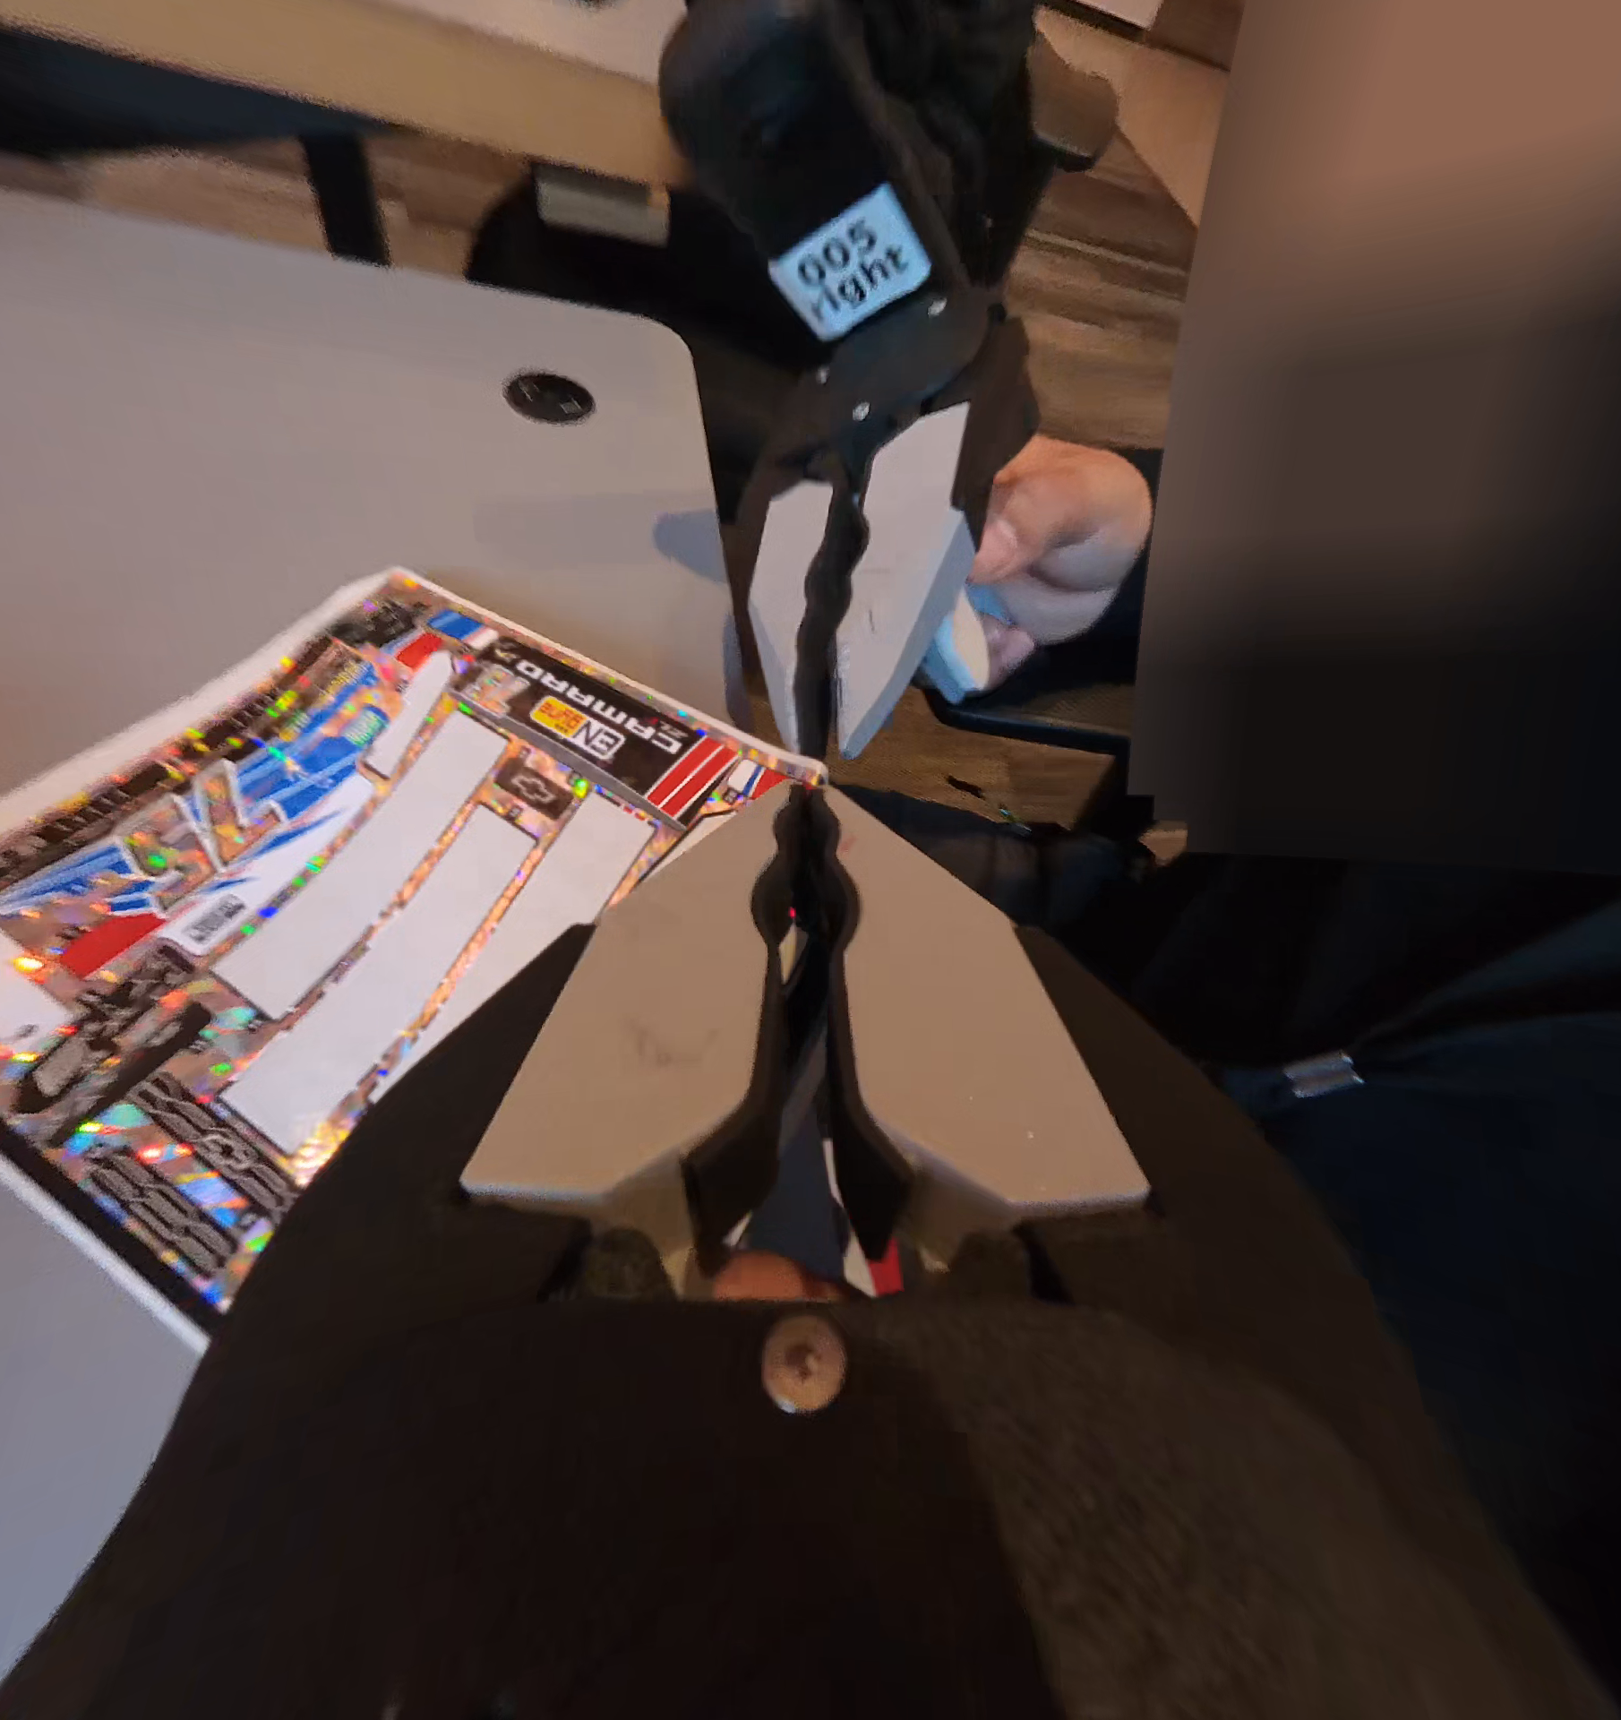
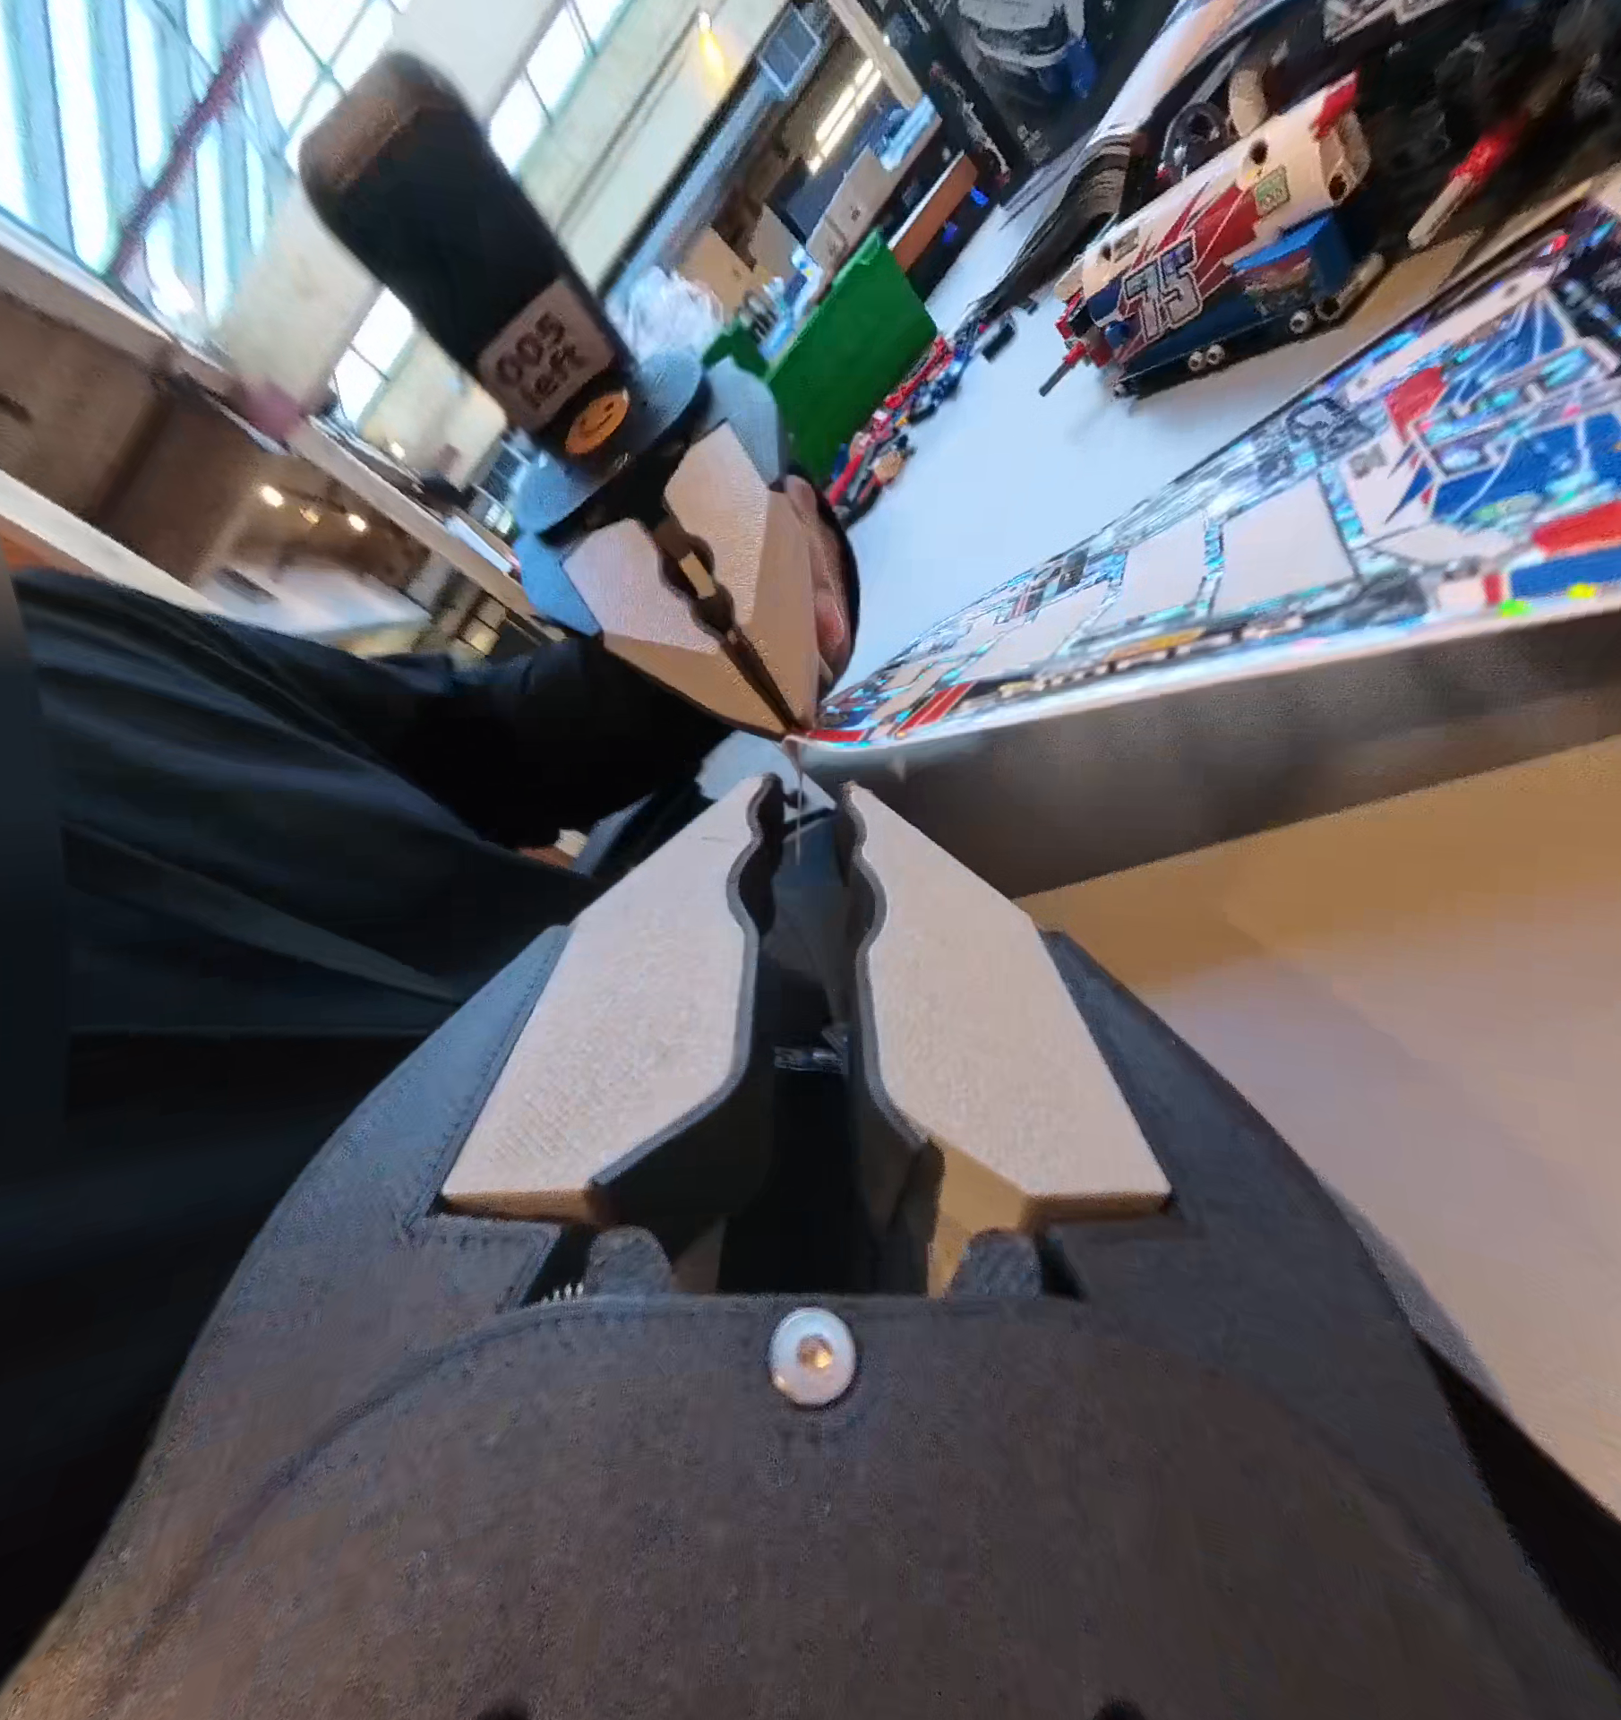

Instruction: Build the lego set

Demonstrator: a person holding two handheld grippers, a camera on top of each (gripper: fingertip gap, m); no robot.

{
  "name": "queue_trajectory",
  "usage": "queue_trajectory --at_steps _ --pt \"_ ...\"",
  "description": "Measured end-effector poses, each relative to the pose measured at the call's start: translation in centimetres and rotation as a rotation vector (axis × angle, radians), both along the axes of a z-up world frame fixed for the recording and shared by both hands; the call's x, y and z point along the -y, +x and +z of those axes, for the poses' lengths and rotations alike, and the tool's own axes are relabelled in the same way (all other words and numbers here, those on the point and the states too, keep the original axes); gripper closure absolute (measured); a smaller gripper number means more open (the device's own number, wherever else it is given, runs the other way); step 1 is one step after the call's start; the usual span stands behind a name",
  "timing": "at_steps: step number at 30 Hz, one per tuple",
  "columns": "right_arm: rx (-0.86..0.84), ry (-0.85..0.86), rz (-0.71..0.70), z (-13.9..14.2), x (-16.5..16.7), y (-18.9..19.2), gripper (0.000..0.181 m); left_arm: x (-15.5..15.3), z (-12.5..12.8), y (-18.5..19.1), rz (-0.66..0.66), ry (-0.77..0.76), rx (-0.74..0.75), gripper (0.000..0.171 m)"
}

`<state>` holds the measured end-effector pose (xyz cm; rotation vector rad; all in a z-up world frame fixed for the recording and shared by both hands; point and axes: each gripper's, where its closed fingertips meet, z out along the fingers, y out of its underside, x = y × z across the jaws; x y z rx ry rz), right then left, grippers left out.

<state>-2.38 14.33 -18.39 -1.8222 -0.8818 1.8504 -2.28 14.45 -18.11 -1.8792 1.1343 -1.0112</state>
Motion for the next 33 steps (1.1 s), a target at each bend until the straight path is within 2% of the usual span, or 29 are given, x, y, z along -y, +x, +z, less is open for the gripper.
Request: queue_trajectory --at_steps 4,8,11,17,24,33 --pt "-0.042 -0.094 0.011 0.4 0.1 -0.2 0.164 -0.5 0.4 0.4 0.057 0.174 -0.045 0.171" --pt "-0.046 -0.091 0.015 0.3 0.3 -0.6 0.177 -0.5 0.5 0.9 0.069 0.279 -0.099 0.171" --pt "-0.057 -0.092 0.021 0.5 0.3 -0.5 0.178 -0.5 0.4 1.1 0.072 0.308 -0.115 0.171" --pt "-0.046 -0.009 -0.002 0.5 0.2 -0.4 0.181 -0.3 0.4 0.9 0.076 0.294 -0.109 0.171" --pt "0.063 0.230 -0.035 0.2 0.1 -0.6 0.181 -0.2 0.4 0.6 0.064 0.192 -0.067 0.171" --pt "0.138 0.338 -0.081 -0.3 -0.4 -0.4 0.181 -0.4 -0.2 0.2 0.068 0.116 -0.078 0.171"
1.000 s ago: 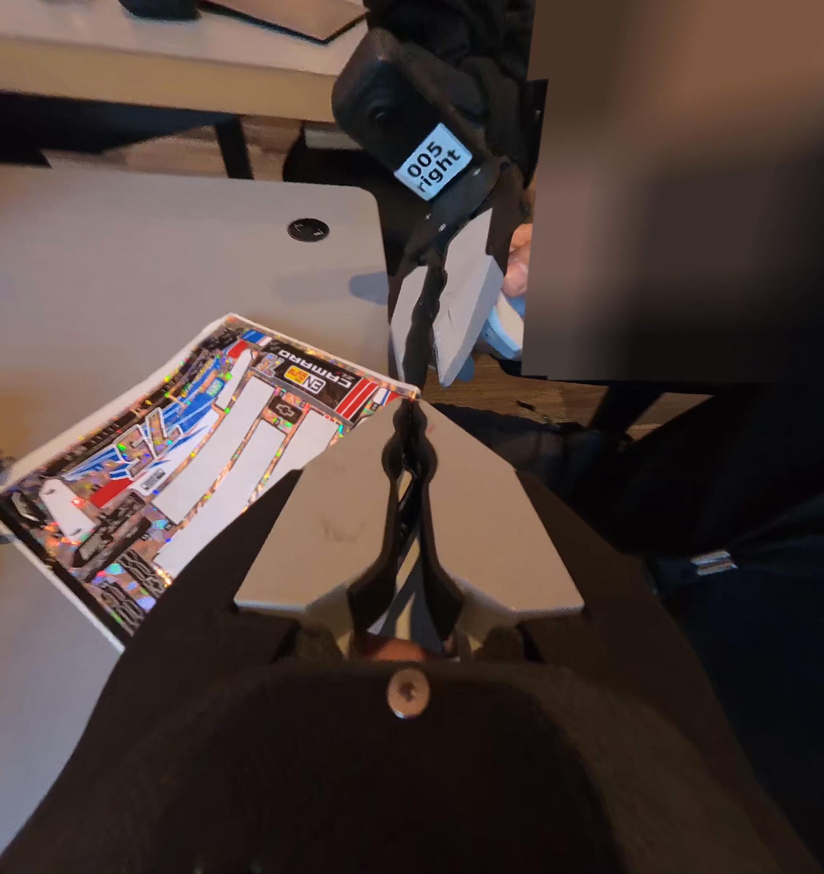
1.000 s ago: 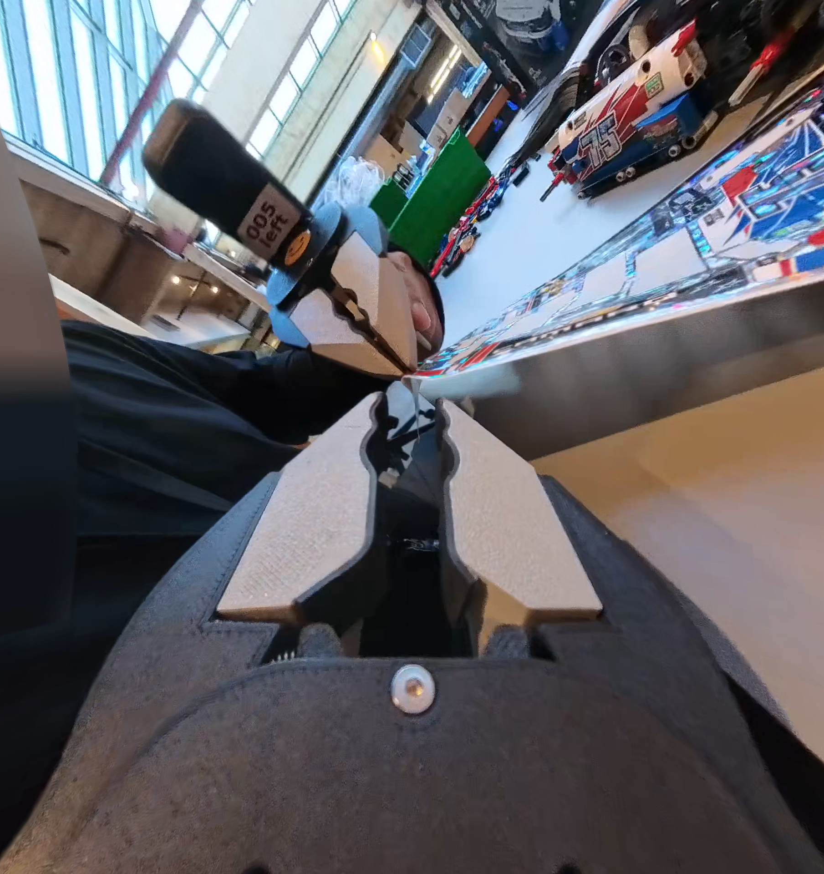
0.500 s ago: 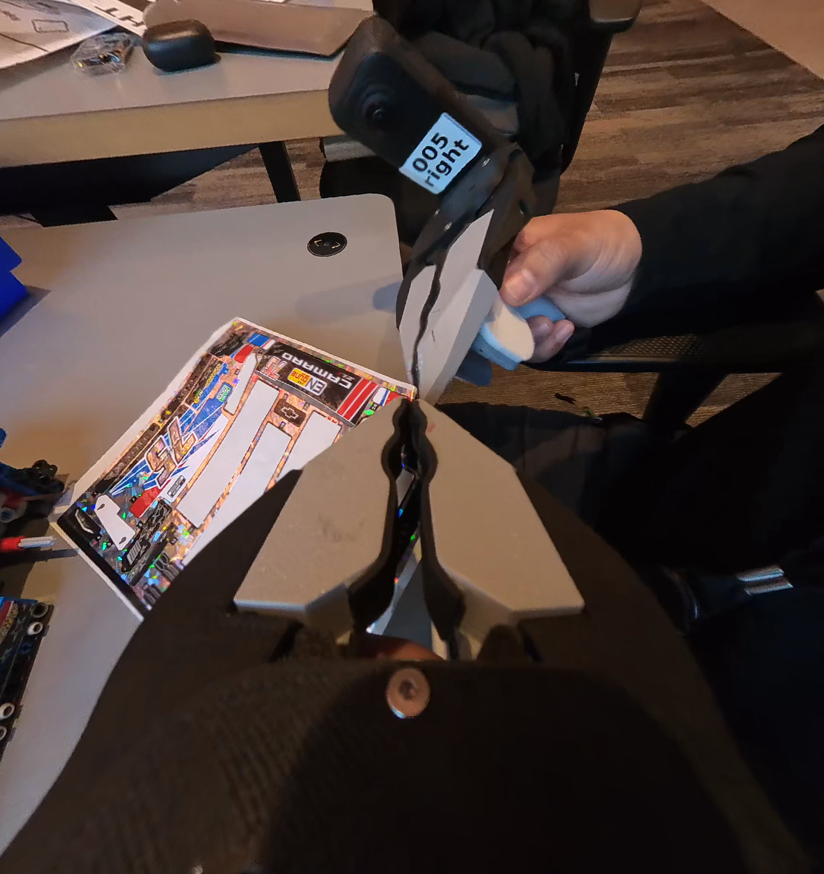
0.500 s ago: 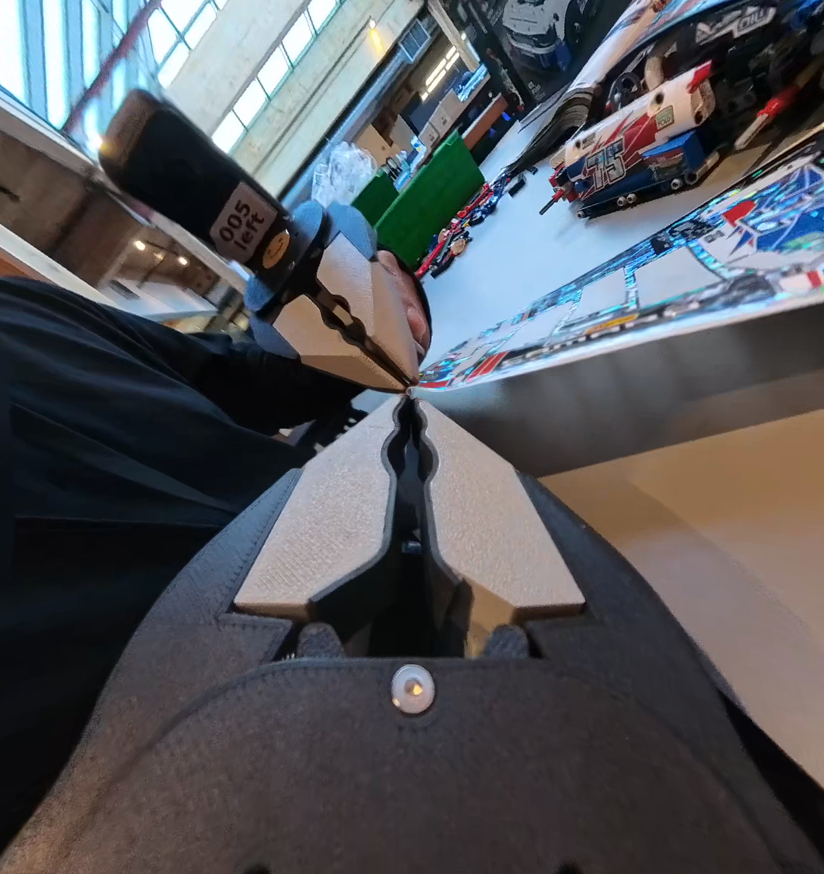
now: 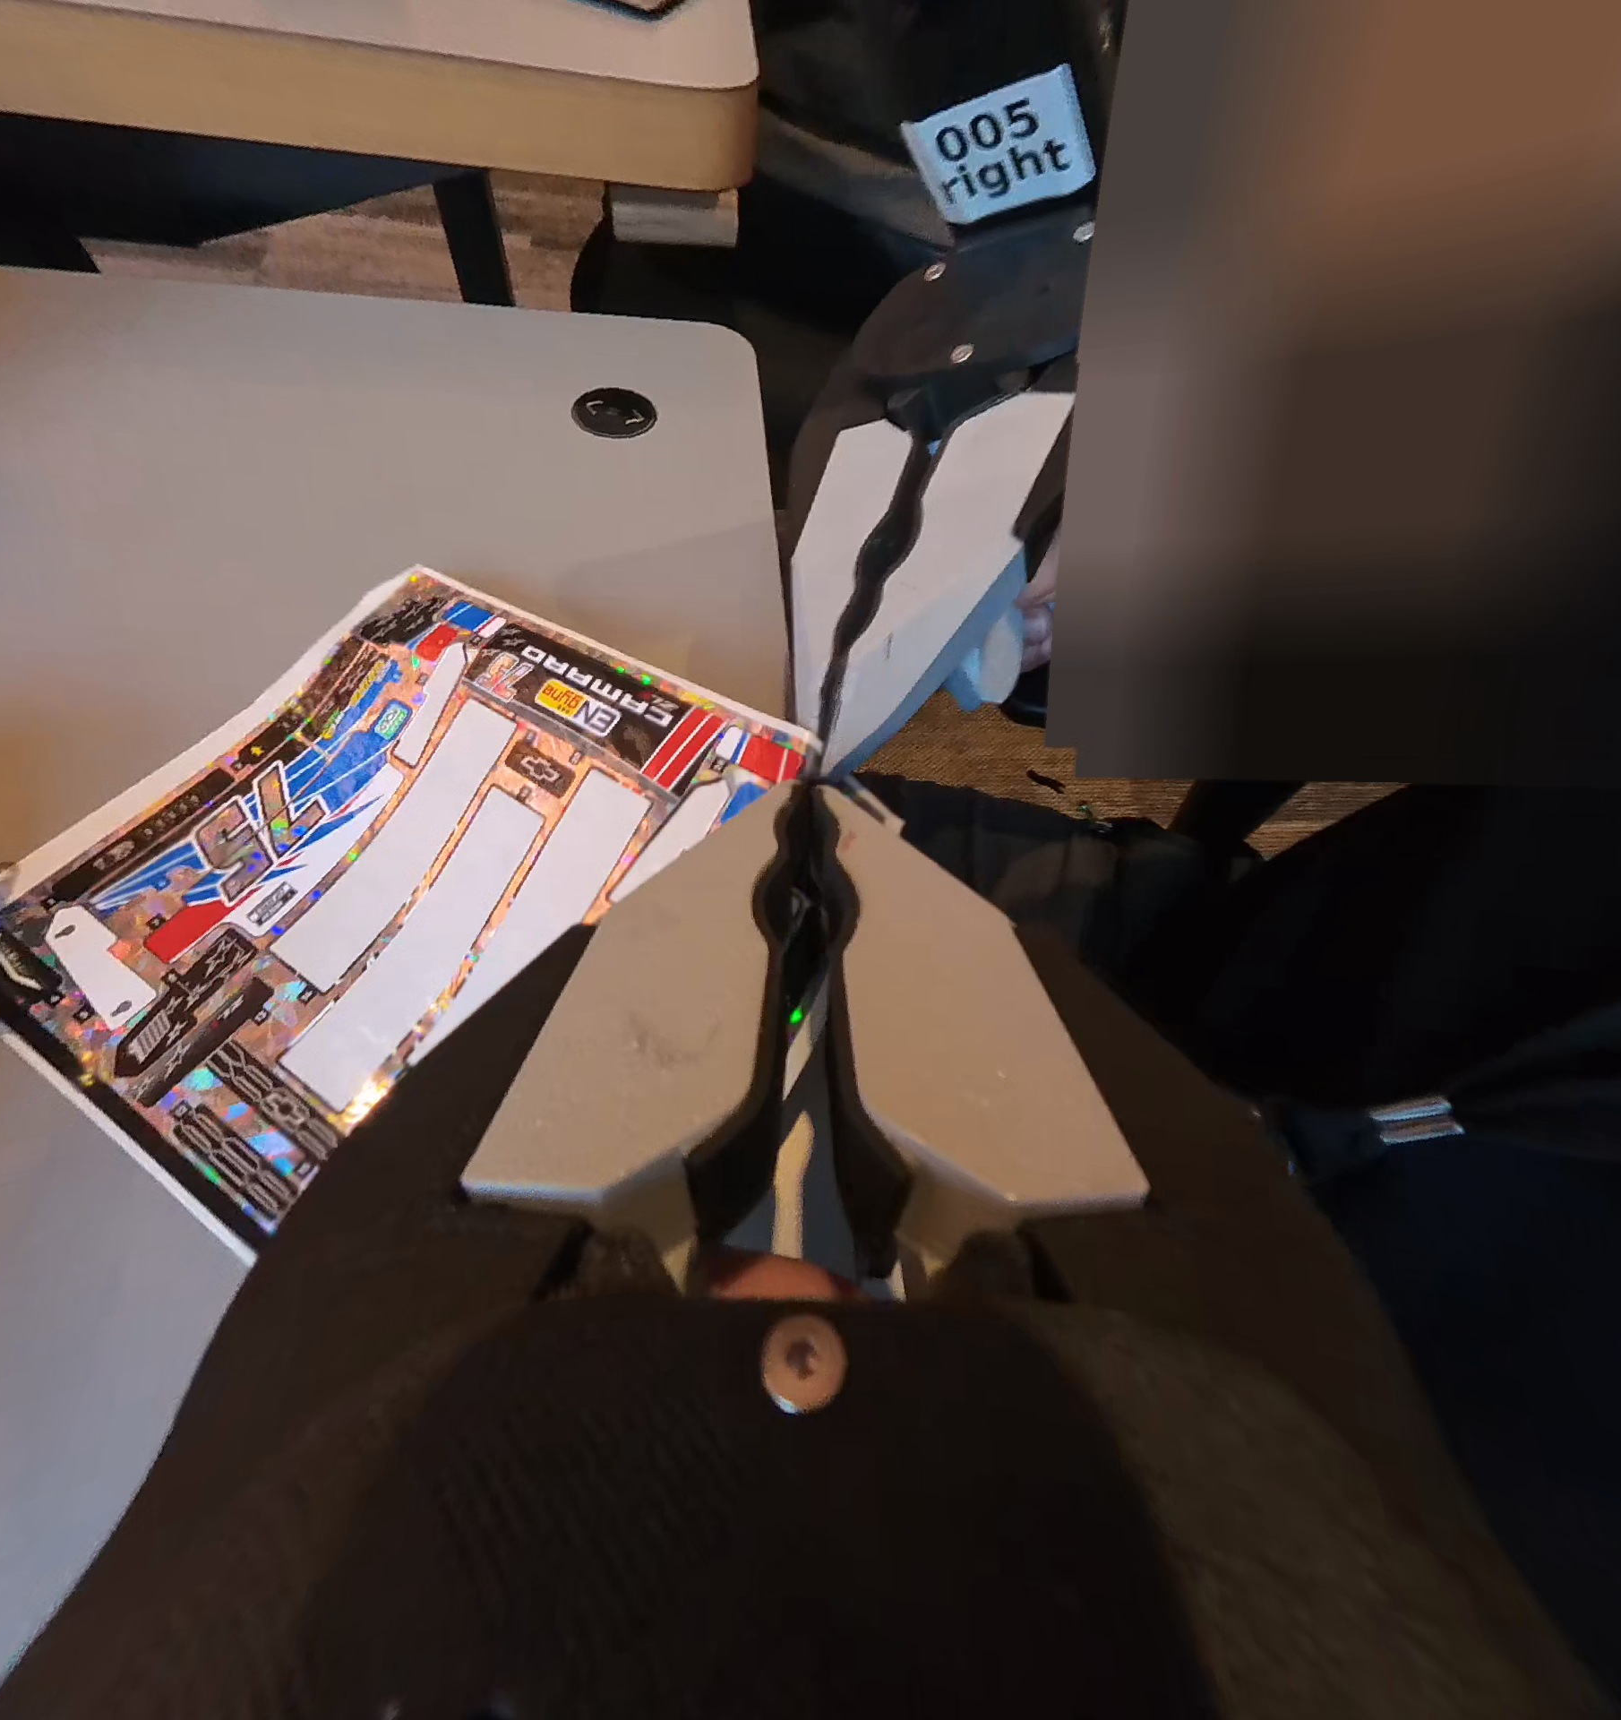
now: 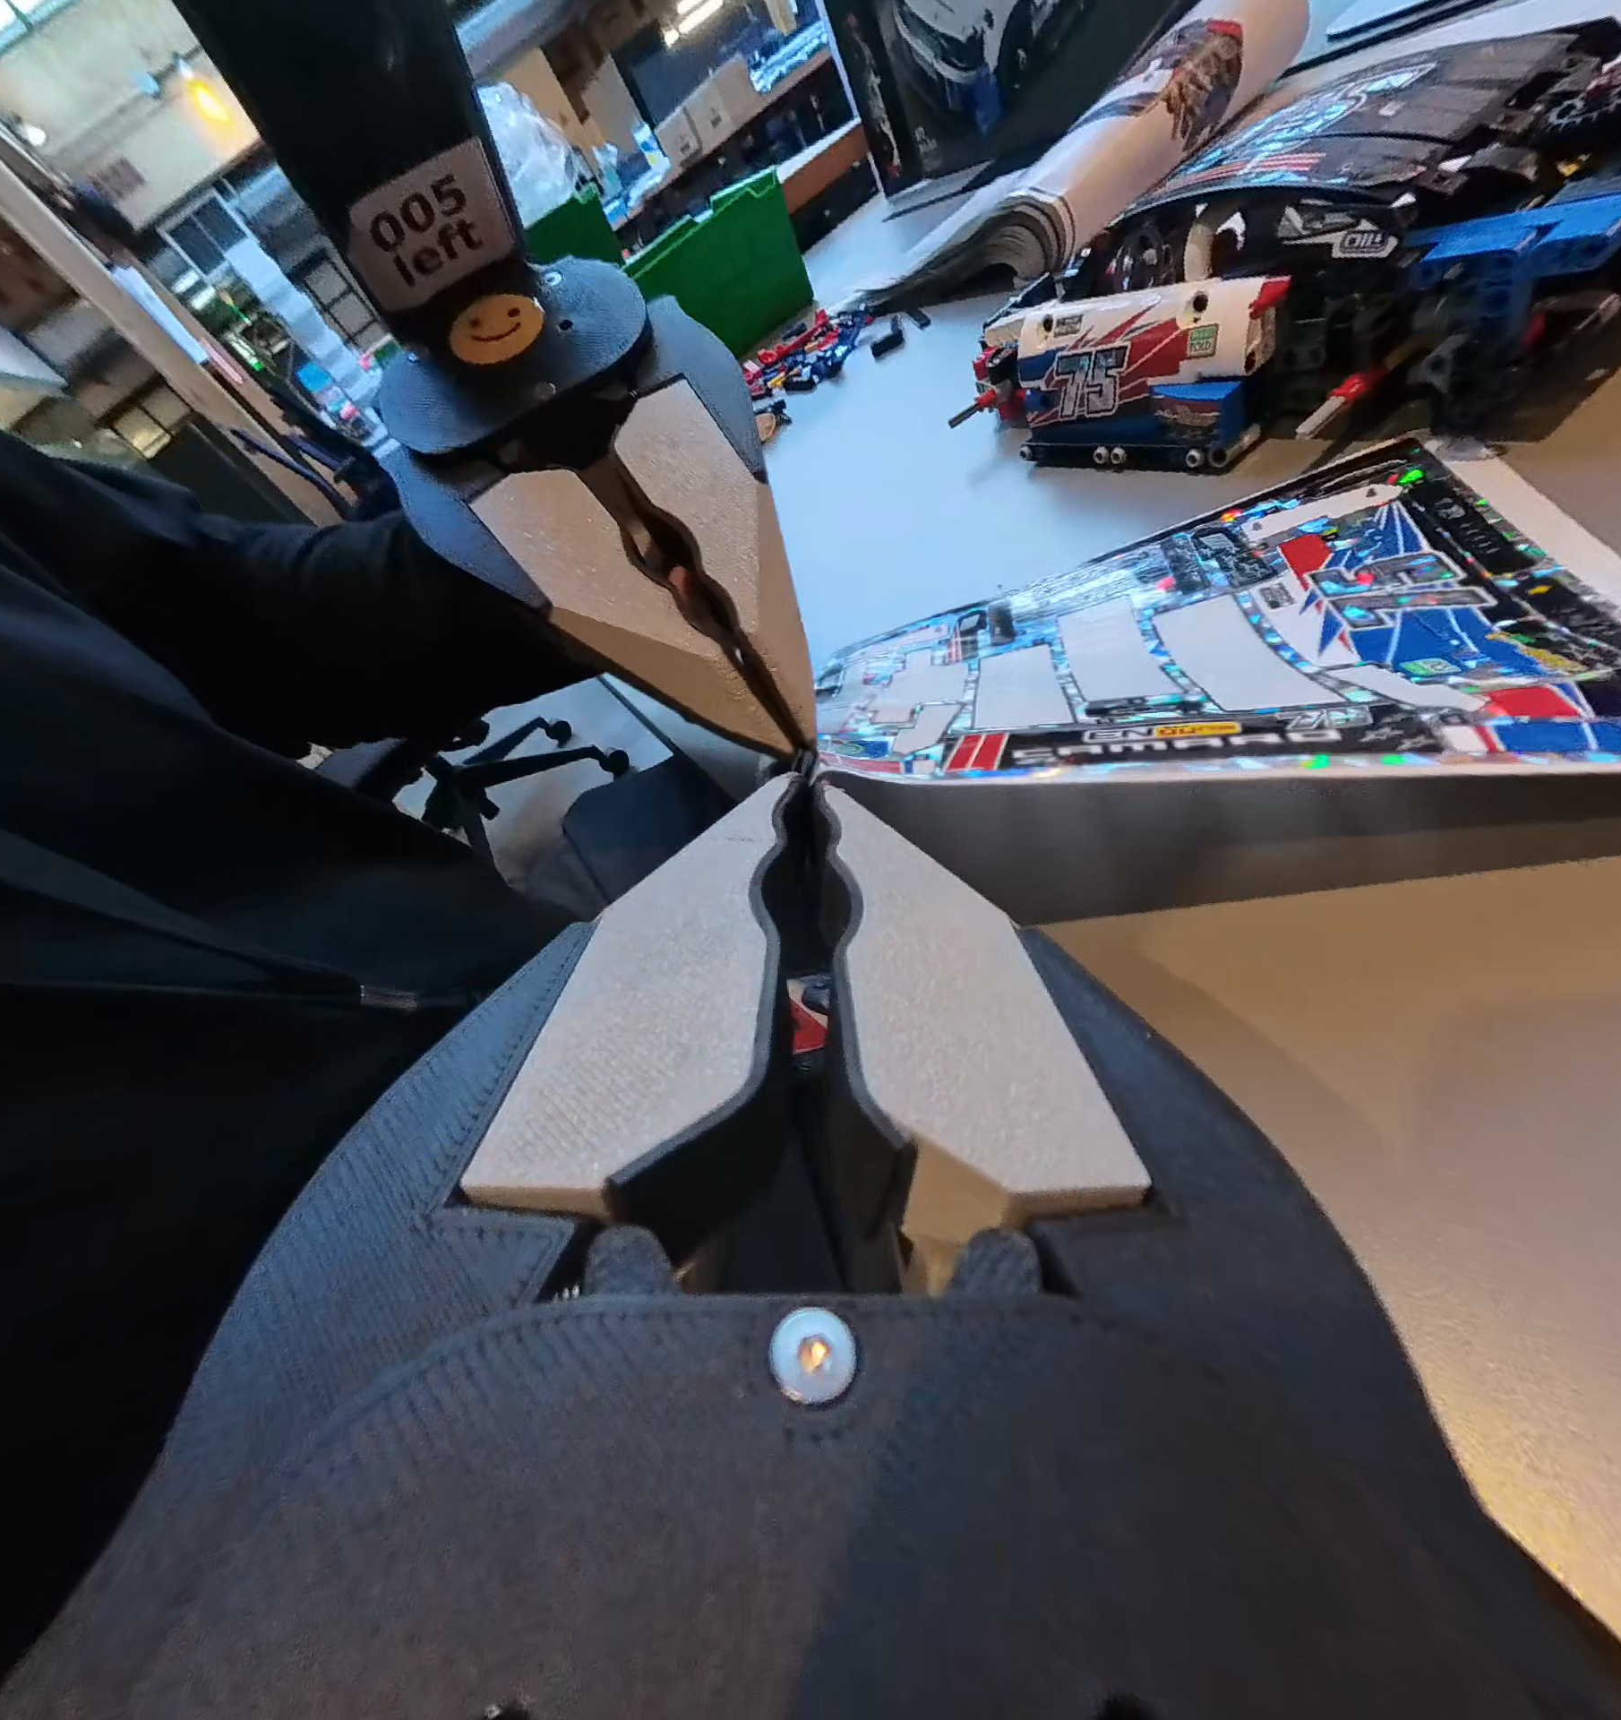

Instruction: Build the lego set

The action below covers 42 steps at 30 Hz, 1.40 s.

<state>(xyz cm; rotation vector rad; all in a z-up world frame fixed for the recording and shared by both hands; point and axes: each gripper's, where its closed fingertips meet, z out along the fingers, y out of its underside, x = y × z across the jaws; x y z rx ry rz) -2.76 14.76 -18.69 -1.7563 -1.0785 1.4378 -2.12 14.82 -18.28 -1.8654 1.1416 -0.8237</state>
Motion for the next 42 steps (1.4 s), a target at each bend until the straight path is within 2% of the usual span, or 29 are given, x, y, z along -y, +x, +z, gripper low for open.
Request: queue_trajectory --at_steps 5,10,12,16,19,23,33,42 --pt "0.009 -0.003 -0.008 -0.3 -0.2 0.1 0.181 -0.2 0.1 -0.3 0.009 0.005 -0.005 0.171" --pt "0.040 0.049 -0.015 -0.4 -0.2 0.1 0.181 -0.6 -0.2 -0.8 -0.003 0.126 -0.144 0.171" --pt "0.070 0.099 -0.022 -0.6 -0.2 0.1 0.181 -0.5 -0.3 -0.7 -0.036 0.179 -0.202 0.171" --pt "0.130 0.226 -0.037 -0.6 -0.3 0.0 0.181 -0.5 -0.2 -0.4 -0.087 0.219 -0.263 0.160" --pt "0.178 0.333 -0.044 -0.7 -0.2 -0.1 0.181 -0.5 -0.1 -0.2 -0.121 0.265 -0.297 0.170" --pt "0.212 0.464 -0.036 -0.5 0.0 -0.3 0.181 -0.3 -0.2 0.1 -0.165 0.283 -0.335 0.171" --pt "0.269 0.594 -0.017 -0.9 0.3 -0.4 0.181 0.1 -0.9 -0.1 -0.208 0.271 -0.371 0.171" --pt "0.309 0.648 0.005 -1.5 0.6 -0.6 0.181 0.6 -1.3 -0.3 -0.232 0.169 -0.332 0.171"
